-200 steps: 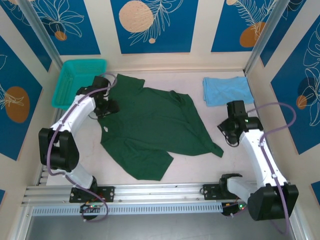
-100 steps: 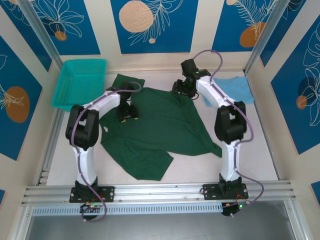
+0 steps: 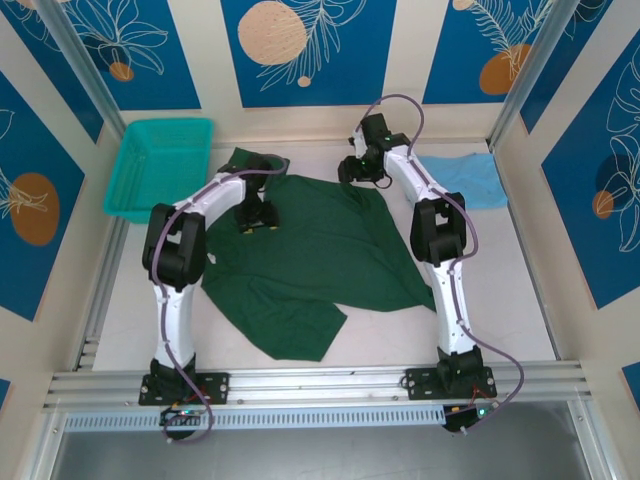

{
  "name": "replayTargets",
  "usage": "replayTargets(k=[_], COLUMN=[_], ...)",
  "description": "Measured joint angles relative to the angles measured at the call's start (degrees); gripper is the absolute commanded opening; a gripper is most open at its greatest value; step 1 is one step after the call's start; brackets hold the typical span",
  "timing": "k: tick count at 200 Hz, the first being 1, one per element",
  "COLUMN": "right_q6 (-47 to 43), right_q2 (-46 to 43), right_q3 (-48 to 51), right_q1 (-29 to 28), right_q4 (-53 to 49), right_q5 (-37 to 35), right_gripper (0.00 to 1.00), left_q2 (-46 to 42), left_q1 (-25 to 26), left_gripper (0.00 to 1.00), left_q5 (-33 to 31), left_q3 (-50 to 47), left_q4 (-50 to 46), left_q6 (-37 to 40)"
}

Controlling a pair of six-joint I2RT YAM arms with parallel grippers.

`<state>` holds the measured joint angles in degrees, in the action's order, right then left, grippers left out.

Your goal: Fold and stack the t-shirts

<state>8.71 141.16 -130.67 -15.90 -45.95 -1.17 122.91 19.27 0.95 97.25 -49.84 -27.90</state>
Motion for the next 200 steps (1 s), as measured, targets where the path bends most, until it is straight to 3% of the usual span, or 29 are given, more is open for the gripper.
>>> replayTargets(k=[63,73,111,134,200], right_q6=[-2.8,-3.1,-2.7,-1.9,5.8], right_q2=[2.5,3.0,4.9,5.0,0.1], right_q3=[-0.7,-0.8,-3.1,-3.6,2.3], right_q1=[0.0,0.0,0.1,0.4,5.3], right_q4=[-1.5,-1.7,-2.9,-3.0,1.5], right_q5=[3.4,3.6,3.8,3.7,2.7], right_gripper=[0.48,0.44,0.14,0.06,0.03], left_q2=[2.9,3.3,4.0,4.0,4.0], left_q1=[-1.1,-1.4,-2.3,-2.6,-3.4], left_gripper=[0.57,0.57,0.57,0.57,0.57], left_q5=[-1.5,-1.5,-2.3,-3.4,-8.1], left_q3=[3.2,3.8,4.8,4.8,4.8], left_q4=[-1.7,-1.8,-1.9,-1.9,-1.6], left_q6=[1.5,1.5,2.0,2.4,2.4])
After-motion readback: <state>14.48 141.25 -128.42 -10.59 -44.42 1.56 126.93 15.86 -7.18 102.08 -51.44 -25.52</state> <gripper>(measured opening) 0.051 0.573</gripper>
